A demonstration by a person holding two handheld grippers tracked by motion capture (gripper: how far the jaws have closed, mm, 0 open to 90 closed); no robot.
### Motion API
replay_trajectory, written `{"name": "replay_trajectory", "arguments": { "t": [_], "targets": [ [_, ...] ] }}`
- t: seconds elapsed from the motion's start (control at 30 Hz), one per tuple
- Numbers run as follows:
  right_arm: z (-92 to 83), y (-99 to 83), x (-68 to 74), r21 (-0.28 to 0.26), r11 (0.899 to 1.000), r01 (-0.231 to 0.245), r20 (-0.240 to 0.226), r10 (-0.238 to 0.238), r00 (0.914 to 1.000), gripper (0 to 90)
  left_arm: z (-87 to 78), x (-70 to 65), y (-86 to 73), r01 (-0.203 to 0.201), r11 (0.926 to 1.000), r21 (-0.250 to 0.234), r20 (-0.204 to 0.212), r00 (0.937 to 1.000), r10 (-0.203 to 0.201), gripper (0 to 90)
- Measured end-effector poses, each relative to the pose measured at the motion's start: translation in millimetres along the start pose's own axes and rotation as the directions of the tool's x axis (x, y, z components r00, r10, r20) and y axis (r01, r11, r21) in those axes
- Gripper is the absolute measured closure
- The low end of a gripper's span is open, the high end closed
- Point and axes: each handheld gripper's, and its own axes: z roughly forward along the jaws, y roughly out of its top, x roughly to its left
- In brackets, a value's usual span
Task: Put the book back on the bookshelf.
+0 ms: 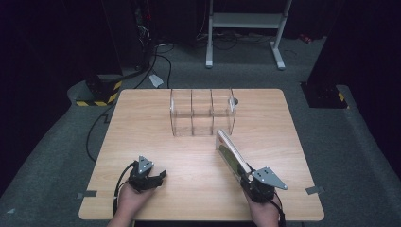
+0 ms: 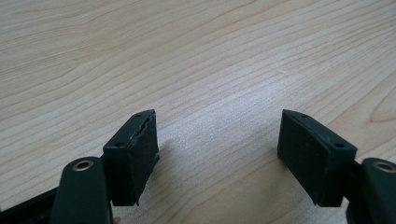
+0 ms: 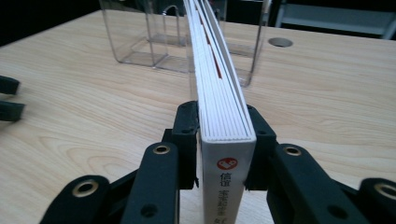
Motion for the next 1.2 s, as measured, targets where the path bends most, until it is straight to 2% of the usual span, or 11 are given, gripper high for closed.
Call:
{"name": "replay_trajectory", "arguments": {
  "t": [0.07,0.13,0.27,0.43,0.8,0.97,1.2],
  "targets": [
    [0.2,1.5,2.8,0.014,1.0,0.02,0.028,-0.02,0.9994,73.6,0.1,0.0,0.0,0.001,1.0,-0.001,0.0,1.0,-0.001,29.0],
    [0.9,2.0,3.1,0.014,1.0,0.009,0.04,-0.009,0.9992,73.9,0.2,-0.2,-0.1,0.005,1.0,-0.001,0.001,1.0,-0.005,29.1],
    [2.4,3.7,2.0,0.024,1.0,0.008,0.024,-0.009,0.9997,74.3,0.2,0.0,-0.1,0.007,1.0,0.0,0.007,1.0,-0.007,29.1],
    [2.2,3.6,-0.1,0.023,1.0,-0.018,0.02,0.017,0.9997,74.4,0.7,0.9,-0.1,0.015,0.9999,0.001,0.014,0.9998,-0.015,29.1],
    [1.7,5.1,4.0,0.021,1.0,-0.007,0.015,0.007,0.9999,75.3,1.0,2.6,0.1,0.029,0.9996,0.006,0.032,0.9991,-0.029,29.4],
    [0.6,14.4,4.6,-0.001,1.0,-0.014,0.019,0.014,0.9997,75.3,1.2,2.4,0.1,0.033,0.9995,0.005,0.035,0.9989,-0.033,29.1],
    [2.1,29.3,5.4,-0.011,1.0,0.002,0.018,-0.002,0.9998,75.4,1.3,2.4,0.2,0.03,0.9995,0.006,0.035,0.9989,-0.03,28.9]
  ]
}}
